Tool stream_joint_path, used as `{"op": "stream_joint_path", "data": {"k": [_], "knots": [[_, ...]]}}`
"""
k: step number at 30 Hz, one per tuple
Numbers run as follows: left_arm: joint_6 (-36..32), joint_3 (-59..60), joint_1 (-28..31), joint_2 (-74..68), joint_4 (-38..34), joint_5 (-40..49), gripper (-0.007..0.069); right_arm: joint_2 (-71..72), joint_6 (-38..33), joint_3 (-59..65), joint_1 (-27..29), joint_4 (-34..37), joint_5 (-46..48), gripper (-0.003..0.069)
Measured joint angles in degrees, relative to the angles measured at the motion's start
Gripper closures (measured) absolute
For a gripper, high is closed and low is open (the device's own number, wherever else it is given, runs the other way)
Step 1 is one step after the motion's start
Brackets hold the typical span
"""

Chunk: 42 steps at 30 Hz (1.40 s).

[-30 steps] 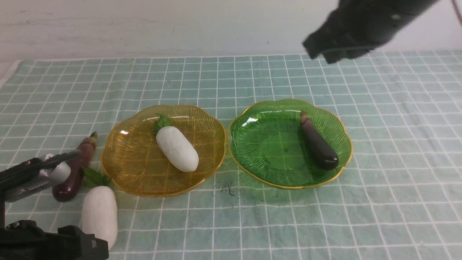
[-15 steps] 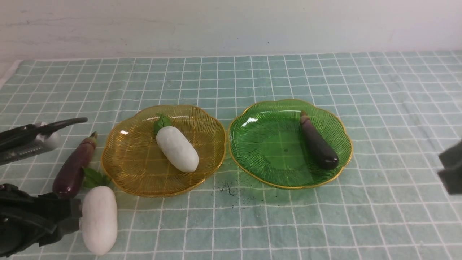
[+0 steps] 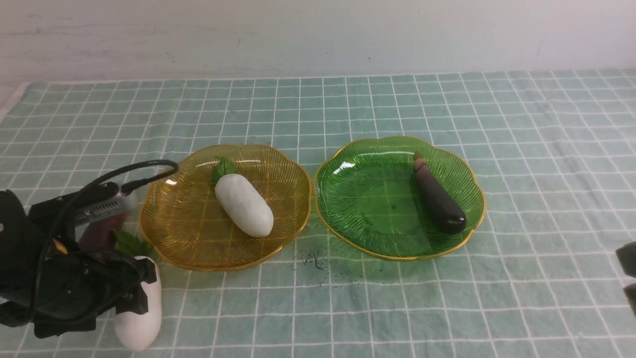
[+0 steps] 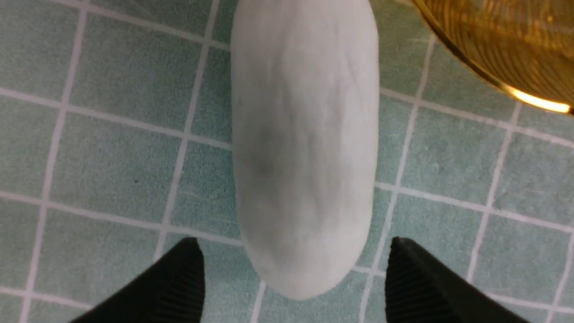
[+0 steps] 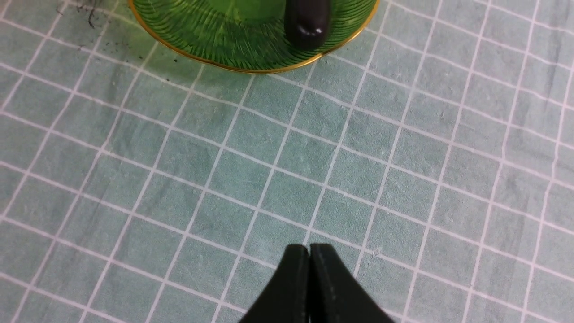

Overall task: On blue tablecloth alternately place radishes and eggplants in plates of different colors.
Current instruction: 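Pick up the white radish and place it in the left plate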

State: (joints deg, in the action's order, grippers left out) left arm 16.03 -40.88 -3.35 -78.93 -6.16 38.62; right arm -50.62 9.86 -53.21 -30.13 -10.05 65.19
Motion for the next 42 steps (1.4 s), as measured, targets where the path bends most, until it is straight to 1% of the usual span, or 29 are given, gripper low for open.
{"op": "stream_joint_path", "data": {"k": [2,9,18,20,22,24,27,30,31,33,35,37,42], "knots": [[0.00,0.00,0.00,-2.97,0.08,-1.45,0.0135,0.00,0.00,0.00,0.00,0.00,0.00,0.0674],[0.00,-0.11,0.00,-5.67,0.08,-5.27,0.0135,0.00,0.00,0.00,0.00,-0.02,0.00,0.0674],[0.00,-0.31,0.00,-9.26,0.08,-6.71,0.0136,0.00,0.00,0.05,0.00,-0.02,-0.05,0.0674],[0.00,-0.31,0.00,-9.75,0.08,-6.75,0.0141,0.00,0.00,0.05,0.00,-0.02,-0.05,0.0674],[0.00,-0.37,0.00,-10.16,0.28,-6.34,0.0172,0.00,0.00,0.05,0.00,-0.02,-0.05,0.0674],[0.00,-0.41,0.00,-10.16,0.51,-6.00,0.0177,0.00,0.00,0.05,0.00,-0.02,-0.05,0.0674],[0.00,-0.41,-0.06,-9.24,2.18,-3.24,0.0177,0.00,0.00,0.05,0.00,-0.07,0.06,0.0674],[0.00,-0.70,-0.06,-5.75,5.05,2.62,0.0177,0.00,0.00,0.05,0.00,-0.07,0.32,0.0674],[0.00,-0.79,-0.06,-5.47,5.05,3.05,0.0177,0.00,0.00,0.05,0.00,-0.07,0.31,0.0674],[0.00,-3.39,-0.06,-0.73,6.96,9.51,0.0177,0.00,0.00,0.05,0.00,-0.07,0.45,0.0674],[0.00,-5.75,-0.06,1.81,7.18,12.49,0.0177,0.00,0.00,0.05,0.00,-0.07,0.45,0.0674],[0.00,-9.74,-0.09,4.08,6.56,14.25,0.0177,0.00,0.00,0.05,0.00,-0.07,0.35,0.0674],[-0.17,-15.08,-0.30,3.31,1.90,13.60,0.0177,0.00,0.00,0.05,0.00,-0.07,-0.60,0.0674]]}}
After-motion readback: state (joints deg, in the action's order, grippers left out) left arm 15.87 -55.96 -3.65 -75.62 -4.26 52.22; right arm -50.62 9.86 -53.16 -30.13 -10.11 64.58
